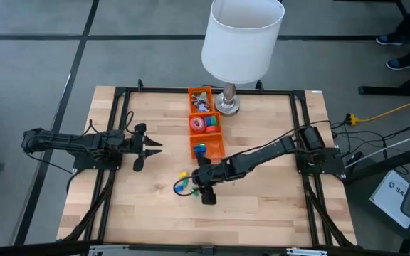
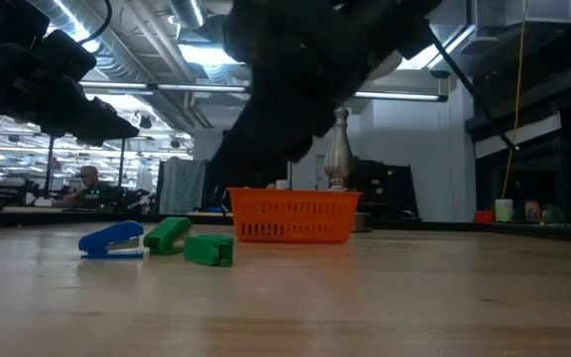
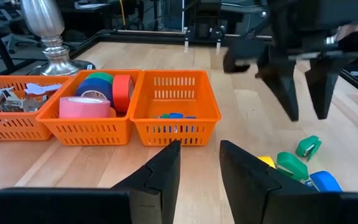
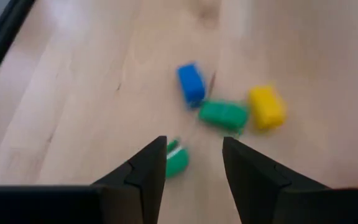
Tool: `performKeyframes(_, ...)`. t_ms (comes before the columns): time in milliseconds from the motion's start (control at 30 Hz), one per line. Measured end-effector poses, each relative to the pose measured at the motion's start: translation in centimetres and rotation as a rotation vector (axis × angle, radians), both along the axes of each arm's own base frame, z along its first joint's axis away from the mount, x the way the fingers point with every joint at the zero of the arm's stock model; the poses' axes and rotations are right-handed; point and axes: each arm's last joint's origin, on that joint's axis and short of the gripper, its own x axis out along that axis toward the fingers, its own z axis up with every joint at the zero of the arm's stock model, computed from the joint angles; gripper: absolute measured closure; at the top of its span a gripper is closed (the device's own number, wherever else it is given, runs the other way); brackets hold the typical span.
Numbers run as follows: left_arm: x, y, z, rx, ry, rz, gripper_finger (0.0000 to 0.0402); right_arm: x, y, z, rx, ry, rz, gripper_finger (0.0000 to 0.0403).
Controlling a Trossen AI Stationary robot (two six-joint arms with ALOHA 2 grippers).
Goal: Pick and place Stapler, Stapler remover, tape
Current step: Put the green stapler into the bottom orange basket
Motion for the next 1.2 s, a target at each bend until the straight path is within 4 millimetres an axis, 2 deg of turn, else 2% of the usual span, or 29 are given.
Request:
performKeyframes(200,0.0,0.0,0.0,0.000,0.000,0.000,0.0294,0.1,1.1,-2.7,0.120,0.092,0.014,0.0198)
performKeyframes(367,0.0,0.0,0.0,0.000,0.002,0.000,0.0292,0.1,1.9,-4.4,0.081,0.102,0.009,0.0137)
performKeyframes(500,0.0,0.0,0.0,0.000,0.002,0.000,0.0294,0.2,2.1,-4.9,0.010,0.079,0.018,0.0111)
performKeyframes(767,0.0,0.0,0.0,0.000,0.002,0.000,0.0292,0.8,2.3,-4.7,-0.058,-0.025,0.038,0.0115)
performKeyframes(1067,0.0,0.0,0.0,0.000,0.002,0.000,0.0294,1.4,2.6,-6.9,-0.064,-0.055,0.021,0.0123)
performKeyframes(1200,0.0,0.0,0.0,0.000,0.002,0.000,0.0293,1.5,2.6,-7.1,-0.061,-0.064,0.021,0.0127)
